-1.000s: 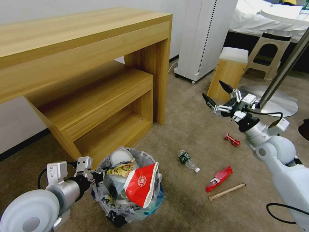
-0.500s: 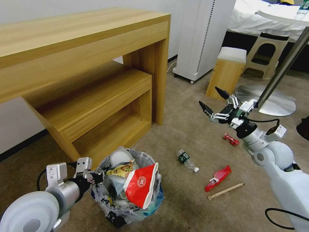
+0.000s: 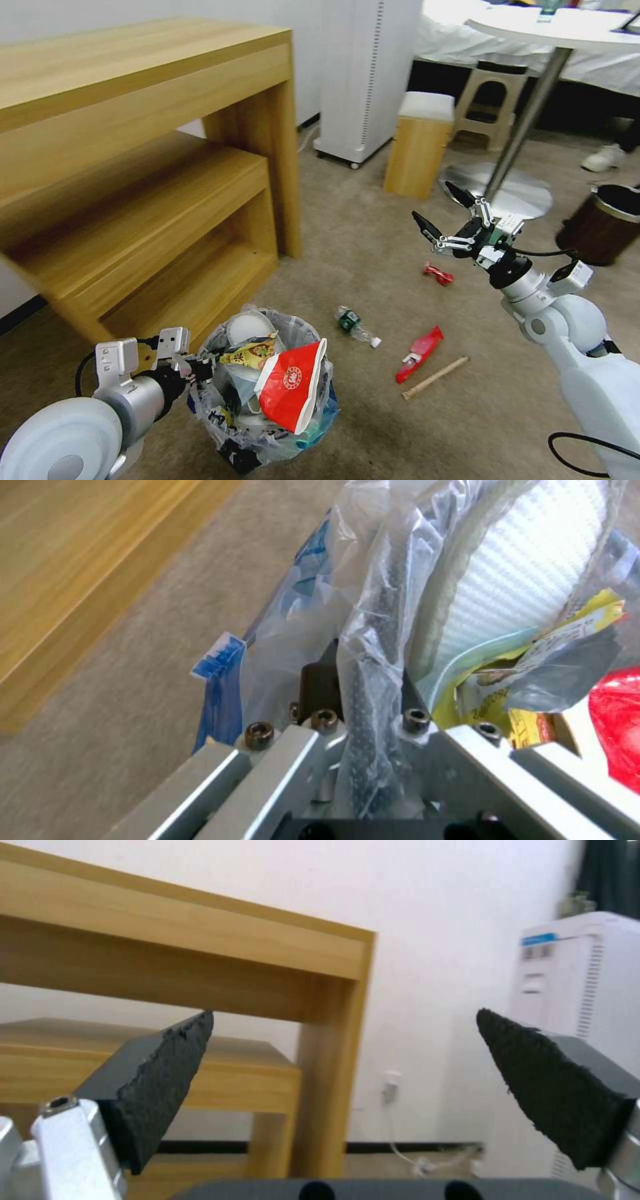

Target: Pick up the trash bin and place the garbage on the floor into it.

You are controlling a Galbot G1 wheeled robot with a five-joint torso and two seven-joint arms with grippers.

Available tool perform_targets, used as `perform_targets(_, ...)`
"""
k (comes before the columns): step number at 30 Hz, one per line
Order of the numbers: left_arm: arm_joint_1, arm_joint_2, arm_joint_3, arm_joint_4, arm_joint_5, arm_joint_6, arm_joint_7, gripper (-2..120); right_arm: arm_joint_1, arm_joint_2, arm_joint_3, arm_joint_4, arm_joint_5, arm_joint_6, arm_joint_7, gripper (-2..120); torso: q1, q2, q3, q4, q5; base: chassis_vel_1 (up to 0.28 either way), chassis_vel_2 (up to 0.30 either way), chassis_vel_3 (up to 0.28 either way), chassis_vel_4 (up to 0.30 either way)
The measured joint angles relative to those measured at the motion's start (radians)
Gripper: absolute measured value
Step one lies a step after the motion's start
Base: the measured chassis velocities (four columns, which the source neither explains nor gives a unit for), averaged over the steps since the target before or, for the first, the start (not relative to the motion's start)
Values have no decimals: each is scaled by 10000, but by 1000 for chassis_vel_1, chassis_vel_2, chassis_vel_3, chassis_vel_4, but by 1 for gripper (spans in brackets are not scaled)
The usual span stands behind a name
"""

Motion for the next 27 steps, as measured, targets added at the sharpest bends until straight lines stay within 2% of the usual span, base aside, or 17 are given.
perform_targets(7,41,-2,0,9,170,-70,93,1,-40,-4,58,-66,16,14,65,100,0,0,0,0,1,-48,-45,-40,-42)
perform_targets(9,60,-1,-27,10,168,-70,97,1,-43,12,94,-111,10,-13,71,100,0,0,0,10,0,0,0,0,0)
perform_targets(21,54,-22,-72,-37,107,-65,125,1,-91,62,111,-173,47,16,-166,100,-1,0,-1,5,0,0,0,0,0)
perform_targets(27,130,-70,-160,-109,113,-58,134,1,-167,78,119,-170,65,129,-235,100,-1,1,-2,4,0,-86,77,90,-88)
